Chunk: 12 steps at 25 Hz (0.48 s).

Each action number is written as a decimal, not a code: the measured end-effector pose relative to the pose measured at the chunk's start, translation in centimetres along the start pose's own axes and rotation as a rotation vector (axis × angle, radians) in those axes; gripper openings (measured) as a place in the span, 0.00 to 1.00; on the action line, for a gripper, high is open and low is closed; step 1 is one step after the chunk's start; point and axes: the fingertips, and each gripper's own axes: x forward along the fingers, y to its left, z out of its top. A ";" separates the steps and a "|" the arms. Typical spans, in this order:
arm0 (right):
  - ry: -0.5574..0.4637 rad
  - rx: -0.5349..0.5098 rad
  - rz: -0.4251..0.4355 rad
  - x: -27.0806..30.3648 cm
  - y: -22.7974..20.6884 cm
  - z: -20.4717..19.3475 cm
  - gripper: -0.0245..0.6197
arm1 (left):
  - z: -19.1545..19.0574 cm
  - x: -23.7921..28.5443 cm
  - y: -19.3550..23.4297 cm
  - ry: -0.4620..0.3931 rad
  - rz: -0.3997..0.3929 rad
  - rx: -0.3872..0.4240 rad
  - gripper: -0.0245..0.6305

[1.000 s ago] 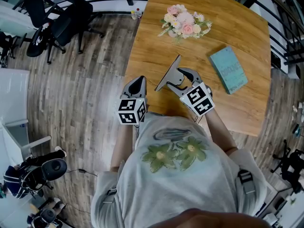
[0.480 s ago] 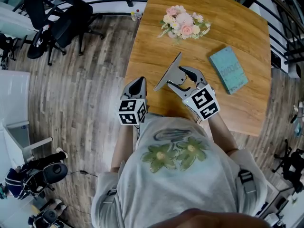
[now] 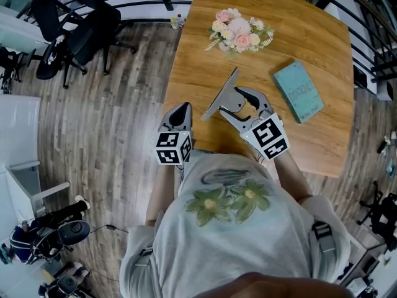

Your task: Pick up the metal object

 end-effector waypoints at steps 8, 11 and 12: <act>-0.030 -0.022 -0.003 -0.4 0.1 0.8 0.49 | -0.2 0.1 -0.1 0.001 0.000 0.000 0.05; -0.034 -0.025 -0.003 -0.5 0.1 1.1 0.49 | -0.1 0.2 0.0 0.001 0.000 -0.003 0.05; -0.034 -0.025 -0.003 -0.5 0.1 1.1 0.49 | -0.1 0.2 -0.1 0.002 0.000 -0.003 0.05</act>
